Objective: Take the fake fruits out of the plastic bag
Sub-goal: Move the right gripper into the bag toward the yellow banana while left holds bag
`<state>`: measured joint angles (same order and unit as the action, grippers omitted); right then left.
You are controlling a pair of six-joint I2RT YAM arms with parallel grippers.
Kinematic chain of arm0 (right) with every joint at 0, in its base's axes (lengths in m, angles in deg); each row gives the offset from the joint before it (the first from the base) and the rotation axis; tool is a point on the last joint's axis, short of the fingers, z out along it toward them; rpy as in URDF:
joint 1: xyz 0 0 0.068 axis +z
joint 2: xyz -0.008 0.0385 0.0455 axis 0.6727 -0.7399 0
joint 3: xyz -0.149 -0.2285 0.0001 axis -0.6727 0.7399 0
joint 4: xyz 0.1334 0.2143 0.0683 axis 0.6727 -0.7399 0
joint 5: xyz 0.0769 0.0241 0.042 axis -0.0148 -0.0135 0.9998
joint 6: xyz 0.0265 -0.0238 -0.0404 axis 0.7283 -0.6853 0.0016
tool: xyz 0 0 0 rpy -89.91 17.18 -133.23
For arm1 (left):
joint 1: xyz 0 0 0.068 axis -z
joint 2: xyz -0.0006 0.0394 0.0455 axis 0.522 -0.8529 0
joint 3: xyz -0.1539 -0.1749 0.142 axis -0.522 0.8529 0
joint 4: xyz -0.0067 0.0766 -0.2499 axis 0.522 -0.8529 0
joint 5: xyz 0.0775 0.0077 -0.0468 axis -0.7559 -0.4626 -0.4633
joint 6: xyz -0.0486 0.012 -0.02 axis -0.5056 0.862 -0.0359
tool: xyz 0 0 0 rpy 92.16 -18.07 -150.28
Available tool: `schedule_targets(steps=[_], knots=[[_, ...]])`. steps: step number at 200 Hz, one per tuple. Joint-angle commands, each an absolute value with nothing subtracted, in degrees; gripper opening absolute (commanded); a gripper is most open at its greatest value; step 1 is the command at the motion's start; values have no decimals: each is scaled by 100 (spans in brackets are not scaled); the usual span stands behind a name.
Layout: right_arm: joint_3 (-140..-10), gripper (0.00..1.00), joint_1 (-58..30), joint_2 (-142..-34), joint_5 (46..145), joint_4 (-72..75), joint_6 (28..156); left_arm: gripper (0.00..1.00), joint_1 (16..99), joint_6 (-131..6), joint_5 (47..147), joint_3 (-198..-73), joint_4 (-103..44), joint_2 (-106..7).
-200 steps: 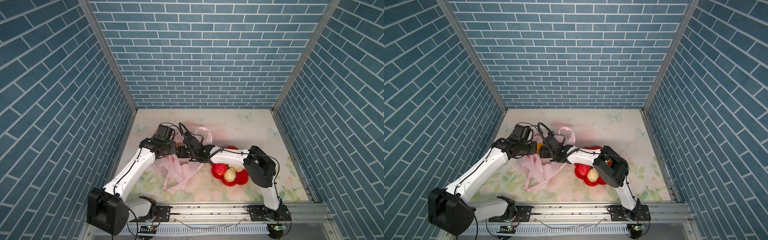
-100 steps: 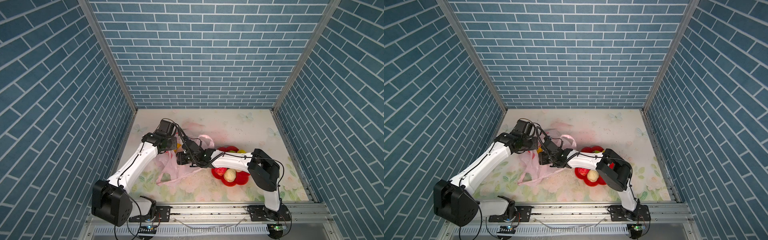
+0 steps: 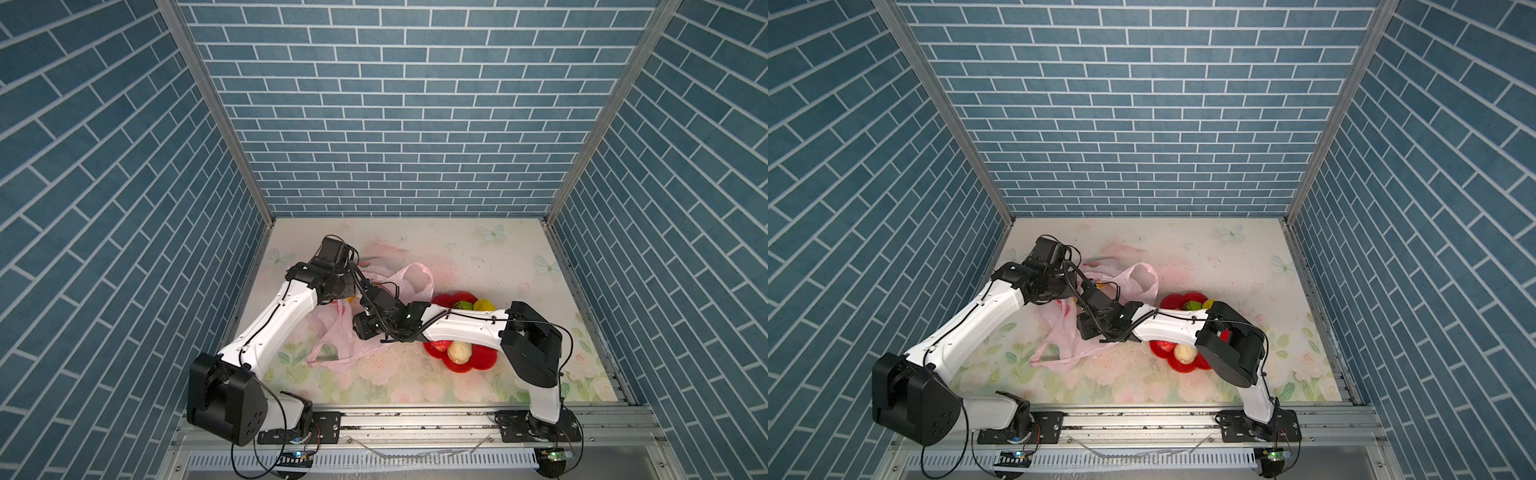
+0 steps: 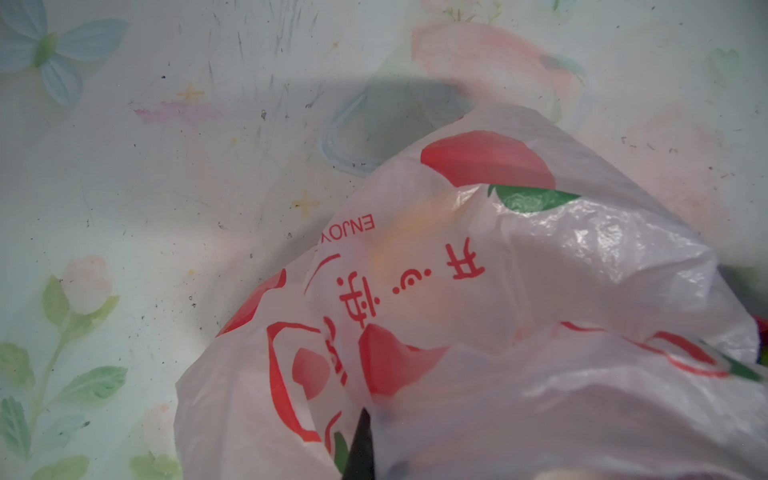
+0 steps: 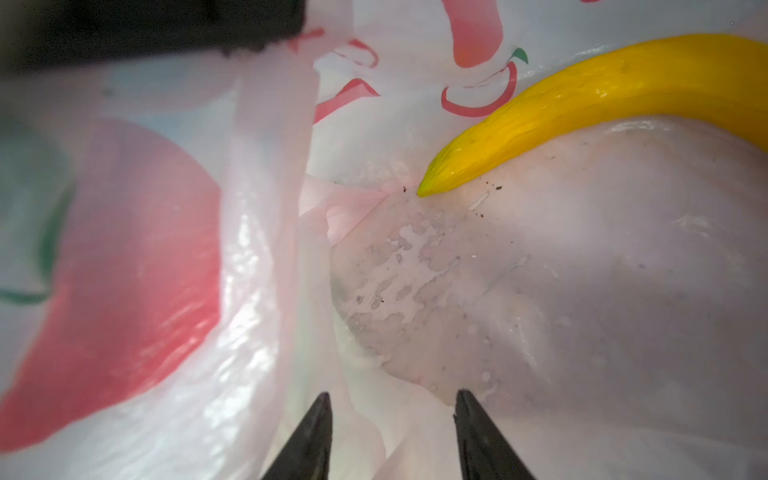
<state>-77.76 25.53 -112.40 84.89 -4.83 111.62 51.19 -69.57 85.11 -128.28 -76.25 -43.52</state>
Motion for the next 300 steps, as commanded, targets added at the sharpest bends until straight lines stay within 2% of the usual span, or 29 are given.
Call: schedule_targets(steps=[1, 61, 112, 164, 201, 251, 300], knots=[[-7779, 49, 2518, -11449, 8360, -382, 11271, 1, 5089, -7053, 8725, -12562, -7351, -3773], [-8525, 48, 2333, -12050, 8362, -507, 11530, 1, 5089, -6825, 9111, -12066, -7020, -3097], [-8877, 58, 2099, -12255, 8100, -259, 12058, 1, 5089, -6513, 9489, -11909, -7122, -2587], [-8986, 61, 1890, -12611, 8273, 414, 12652, 1, 5098, -6298, 9809, -11546, -7005, -2009], [-9133, 63, 1880, -12840, 8348, 292, 12664, 1, 5098, -6407, 9765, -11542, -7295, -2074], [-8834, 64, 1931, -12348, 8251, -92, 12275, 1, 5098, -6647, 8991, -11943, -8472, -2710], [-8478, 66, 2021, -11831, 8111, -466, 11685, 0, 5098, -6701, 8853, -11740, -8175, -2938]])
